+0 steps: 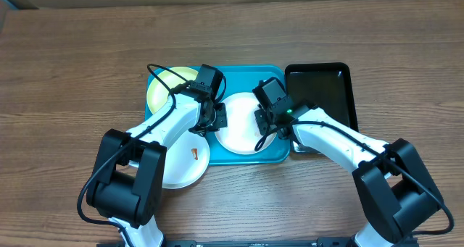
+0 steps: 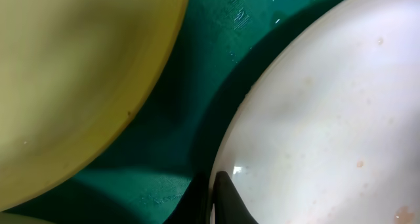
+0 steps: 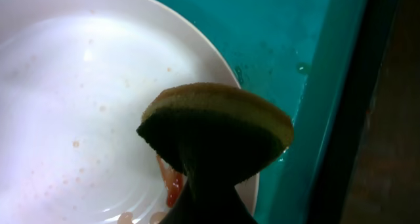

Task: Clean dirty plates on tray and stack at the side
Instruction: 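Wipe the held white plate with the sponge in the right gripper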

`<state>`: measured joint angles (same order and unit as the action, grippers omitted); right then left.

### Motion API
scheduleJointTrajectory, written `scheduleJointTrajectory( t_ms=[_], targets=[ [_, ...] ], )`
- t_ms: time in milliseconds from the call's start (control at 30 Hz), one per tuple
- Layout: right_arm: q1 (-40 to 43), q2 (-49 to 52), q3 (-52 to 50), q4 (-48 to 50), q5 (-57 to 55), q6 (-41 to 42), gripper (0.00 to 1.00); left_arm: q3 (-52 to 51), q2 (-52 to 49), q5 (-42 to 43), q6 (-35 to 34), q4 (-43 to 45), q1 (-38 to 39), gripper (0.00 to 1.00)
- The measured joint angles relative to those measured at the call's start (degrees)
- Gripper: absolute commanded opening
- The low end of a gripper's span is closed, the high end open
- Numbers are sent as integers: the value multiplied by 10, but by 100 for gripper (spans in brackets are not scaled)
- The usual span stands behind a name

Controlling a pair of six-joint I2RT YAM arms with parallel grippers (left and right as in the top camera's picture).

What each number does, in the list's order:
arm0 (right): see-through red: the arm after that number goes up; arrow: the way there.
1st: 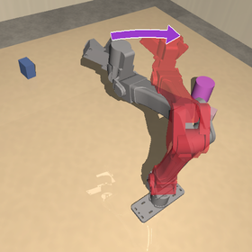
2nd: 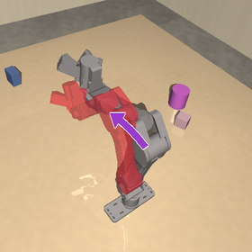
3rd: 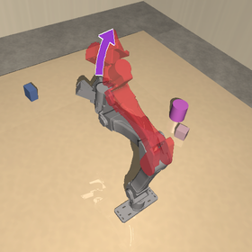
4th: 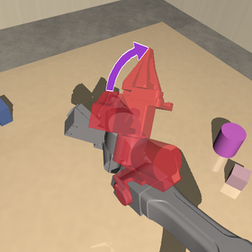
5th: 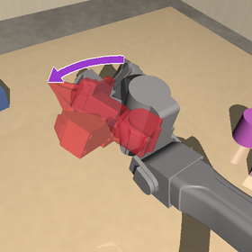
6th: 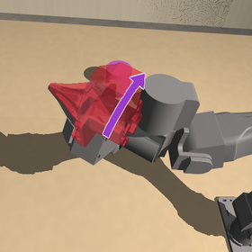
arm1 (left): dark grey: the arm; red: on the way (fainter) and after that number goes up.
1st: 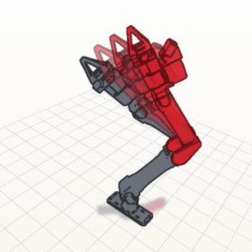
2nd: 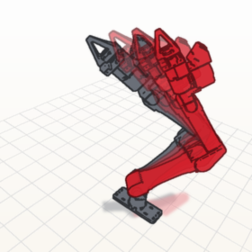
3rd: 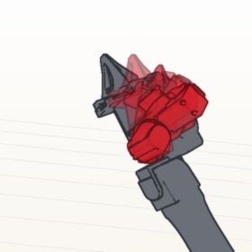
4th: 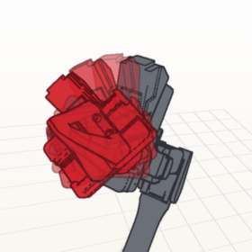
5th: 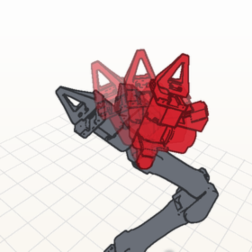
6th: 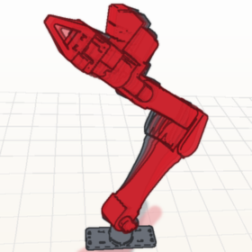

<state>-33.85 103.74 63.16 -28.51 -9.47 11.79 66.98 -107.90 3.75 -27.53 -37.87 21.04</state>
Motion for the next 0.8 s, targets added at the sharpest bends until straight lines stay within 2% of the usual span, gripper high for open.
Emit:
scheduleJointTrajectory(
  t_ms=[467, 800],
  targets=[
    [1, 42, -1, 31, 10, 17, 4, 0, 0, 0, 0, -3, 0, 4],
    [9, 44, -1, 37, 166, 28, 4, 0, 0, -6, 0, -7, 0, 4]
  ],
)
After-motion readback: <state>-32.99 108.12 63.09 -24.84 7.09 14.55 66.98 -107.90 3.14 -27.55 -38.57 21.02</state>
